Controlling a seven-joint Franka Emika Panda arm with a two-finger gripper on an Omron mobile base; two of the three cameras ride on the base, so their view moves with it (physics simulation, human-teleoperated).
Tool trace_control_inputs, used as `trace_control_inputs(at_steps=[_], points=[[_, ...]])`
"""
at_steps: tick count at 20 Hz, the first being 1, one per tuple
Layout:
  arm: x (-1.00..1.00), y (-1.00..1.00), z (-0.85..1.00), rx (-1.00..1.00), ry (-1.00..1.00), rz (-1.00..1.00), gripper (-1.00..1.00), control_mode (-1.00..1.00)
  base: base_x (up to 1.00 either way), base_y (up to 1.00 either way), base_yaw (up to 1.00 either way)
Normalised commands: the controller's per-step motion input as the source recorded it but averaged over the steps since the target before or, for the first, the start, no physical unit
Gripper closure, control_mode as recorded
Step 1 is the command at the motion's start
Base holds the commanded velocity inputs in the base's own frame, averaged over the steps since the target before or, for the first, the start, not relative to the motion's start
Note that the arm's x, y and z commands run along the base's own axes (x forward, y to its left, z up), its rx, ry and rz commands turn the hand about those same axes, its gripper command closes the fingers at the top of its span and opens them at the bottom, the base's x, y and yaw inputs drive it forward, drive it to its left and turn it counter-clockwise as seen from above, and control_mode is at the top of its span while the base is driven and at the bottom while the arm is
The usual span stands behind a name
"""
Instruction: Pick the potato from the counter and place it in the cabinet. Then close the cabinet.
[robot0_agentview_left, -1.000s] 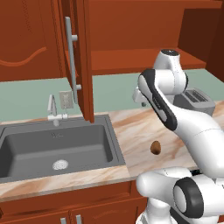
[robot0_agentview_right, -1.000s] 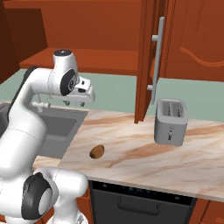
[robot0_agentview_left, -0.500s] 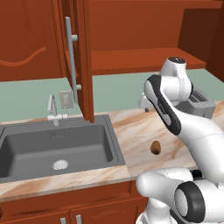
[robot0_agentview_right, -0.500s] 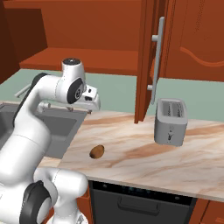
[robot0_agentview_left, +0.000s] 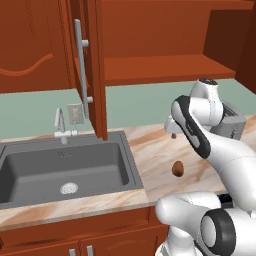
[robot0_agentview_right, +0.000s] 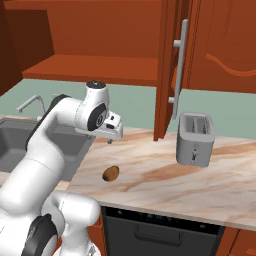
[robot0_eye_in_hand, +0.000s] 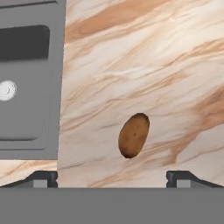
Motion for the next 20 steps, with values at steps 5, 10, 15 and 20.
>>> trace_control_inputs(at_steps=[5, 10, 15, 20], points=[[0.0, -0.08, -0.52, 0.0, 0.12, -0.09, -1.0, -1.0, 0.0, 0.0, 0.0], [0.0, -0.01, -0.51, 0.0, 0.12, -0.1, -1.0, -1.0, 0.0, 0.0, 0.0], [0.0, -0.07, -0.47, 0.0, 0.08, -0.09, -1.0, -1.0, 0.0, 0.0, 0.0], [0.0, -0.1, -0.41, 0.0, 0.05, -0.08, -1.0, -1.0, 0.0, 0.0, 0.0]])
